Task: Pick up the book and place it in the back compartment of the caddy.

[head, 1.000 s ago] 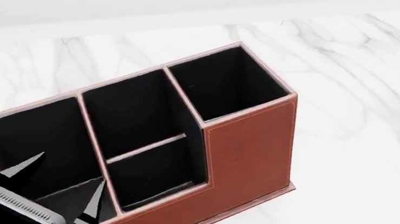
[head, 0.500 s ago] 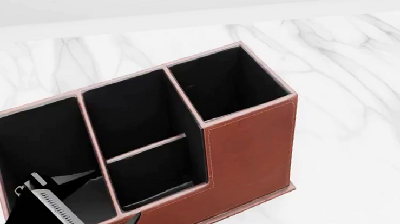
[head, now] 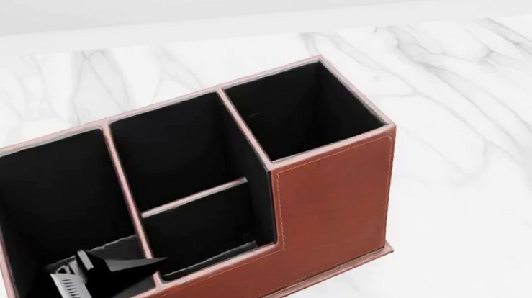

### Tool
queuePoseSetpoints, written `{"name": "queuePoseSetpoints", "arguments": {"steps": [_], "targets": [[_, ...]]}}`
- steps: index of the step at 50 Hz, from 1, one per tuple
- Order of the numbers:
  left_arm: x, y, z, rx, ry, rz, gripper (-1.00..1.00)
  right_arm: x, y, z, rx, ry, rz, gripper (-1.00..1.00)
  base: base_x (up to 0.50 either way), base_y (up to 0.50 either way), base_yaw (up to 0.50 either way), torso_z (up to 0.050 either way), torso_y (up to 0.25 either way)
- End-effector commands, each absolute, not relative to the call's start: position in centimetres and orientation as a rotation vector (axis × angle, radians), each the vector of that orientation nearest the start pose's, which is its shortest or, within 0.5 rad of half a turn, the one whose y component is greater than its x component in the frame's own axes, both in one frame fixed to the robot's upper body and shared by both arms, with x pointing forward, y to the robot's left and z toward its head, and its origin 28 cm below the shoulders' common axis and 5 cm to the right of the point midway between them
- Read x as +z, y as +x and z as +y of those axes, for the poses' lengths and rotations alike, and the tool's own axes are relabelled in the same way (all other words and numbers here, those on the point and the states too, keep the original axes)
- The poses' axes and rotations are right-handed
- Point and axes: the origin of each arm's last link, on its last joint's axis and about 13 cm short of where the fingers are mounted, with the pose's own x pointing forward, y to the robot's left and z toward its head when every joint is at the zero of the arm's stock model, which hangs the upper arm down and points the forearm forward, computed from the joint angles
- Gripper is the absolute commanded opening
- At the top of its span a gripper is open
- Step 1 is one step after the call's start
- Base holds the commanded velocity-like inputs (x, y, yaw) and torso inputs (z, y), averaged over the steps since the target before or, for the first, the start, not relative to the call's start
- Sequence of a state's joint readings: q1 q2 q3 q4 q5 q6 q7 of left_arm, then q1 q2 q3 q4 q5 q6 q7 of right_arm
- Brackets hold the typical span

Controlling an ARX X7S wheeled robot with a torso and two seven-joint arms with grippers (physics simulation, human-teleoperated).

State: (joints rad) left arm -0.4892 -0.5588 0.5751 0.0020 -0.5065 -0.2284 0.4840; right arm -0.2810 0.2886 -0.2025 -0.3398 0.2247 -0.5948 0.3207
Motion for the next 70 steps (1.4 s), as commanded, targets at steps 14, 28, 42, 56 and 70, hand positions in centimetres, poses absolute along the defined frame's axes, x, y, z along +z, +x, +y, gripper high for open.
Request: {"name": "queuePoseSetpoints", "arguments": {"steps": [14,28,42,56,70], "targets": [[8.2,28.0,23.0,-1.065,0.208,0.111,1.00,7.1,14.3,-10.6,-0.038,0.185,-0.562,1.00,0.00,0.00,0.00,0.000,0.000],[7.7,28.4,21.5,-1.125,0.217,0.124,1.00,7.1,14.3,-10.6,-0.033,0.185,-0.561,1.00,0.00,0.00,0.00,0.000,0.000],[7.6,29.1,20.4,-1.153,0.212,0.105,1.00,7.0,14.3,-10.5,-0.025,0.186,-0.557,1.00,0.00,0.00,0.00,0.000,0.000],[6.7,29.8,19.2,-1.187,0.186,0.105,1.00,7.0,14.3,-10.4,-0.021,0.184,-0.557,1.00,0.00,0.00,0.00,0.000,0.000],[6.0,30.8,18.4,-1.211,0.162,0.111,1.00,7.1,14.1,-10.4,-0.018,0.186,-0.560,1.00,0.00,0.00,0.00,0.000,0.000]]}}
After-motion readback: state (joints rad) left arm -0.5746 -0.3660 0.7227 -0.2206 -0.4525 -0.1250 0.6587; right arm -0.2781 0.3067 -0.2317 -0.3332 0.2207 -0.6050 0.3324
